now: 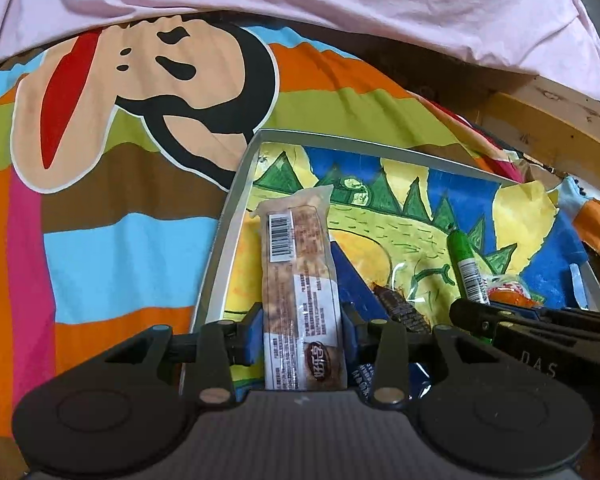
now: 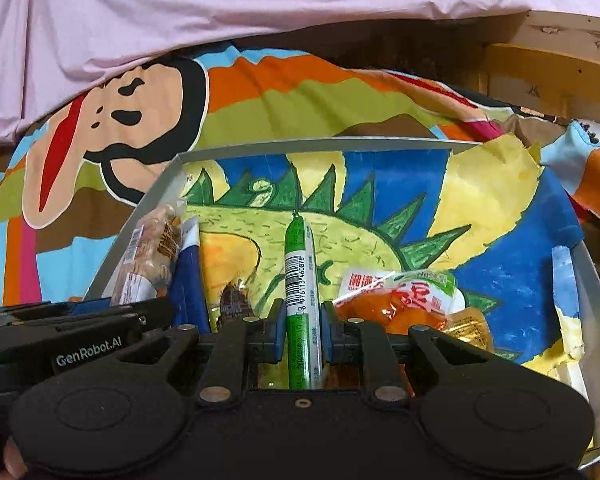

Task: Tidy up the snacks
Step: 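Lower the green tube and granola bar into the tray and open both tools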

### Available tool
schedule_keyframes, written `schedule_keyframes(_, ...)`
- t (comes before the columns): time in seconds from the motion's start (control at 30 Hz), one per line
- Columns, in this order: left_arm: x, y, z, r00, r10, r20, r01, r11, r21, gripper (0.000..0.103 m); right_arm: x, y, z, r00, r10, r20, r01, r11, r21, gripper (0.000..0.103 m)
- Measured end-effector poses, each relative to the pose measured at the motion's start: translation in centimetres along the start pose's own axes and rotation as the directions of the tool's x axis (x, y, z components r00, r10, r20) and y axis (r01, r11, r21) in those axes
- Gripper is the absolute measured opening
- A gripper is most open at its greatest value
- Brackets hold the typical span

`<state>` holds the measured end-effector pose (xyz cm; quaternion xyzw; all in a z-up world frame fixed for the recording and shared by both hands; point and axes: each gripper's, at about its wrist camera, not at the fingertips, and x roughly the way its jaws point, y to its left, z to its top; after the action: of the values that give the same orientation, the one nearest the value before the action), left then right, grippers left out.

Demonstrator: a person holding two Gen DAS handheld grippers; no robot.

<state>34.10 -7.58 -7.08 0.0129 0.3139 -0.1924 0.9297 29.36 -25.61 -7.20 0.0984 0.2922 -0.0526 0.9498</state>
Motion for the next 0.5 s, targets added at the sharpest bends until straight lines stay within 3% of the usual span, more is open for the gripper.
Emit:
schedule_keyframes(0.13, -0.4, -0.1, 0.1, 1.000, 0.006, -0.010, -0.005, 1.000, 0.005, 0.043, -0.3, 0.4, -0.1, 1.000, -0.001, -0.002, 0.001, 1.000, -0.030, 0.022)
schedule_keyframes(0.33, -2.1, 0.0, 0.4, 1.000, -0.007, 0.005, 0.007, 1.000, -0.018, 0.058, -2.9, 0.2, 0.7, 1.000, 0.002, 0.020, 0.000, 0.998, -0.063, 0.031)
schedule_keyframes(0.5, -4.7, -0.1, 0.3, 1.000, -0.012, 0.026, 0.014, 0.998, -0.068, 0.071, -6.8, -0.5, 1.2, 0.999, -0.005, 0.051, 0.010, 0.995, -0.096, 0.049)
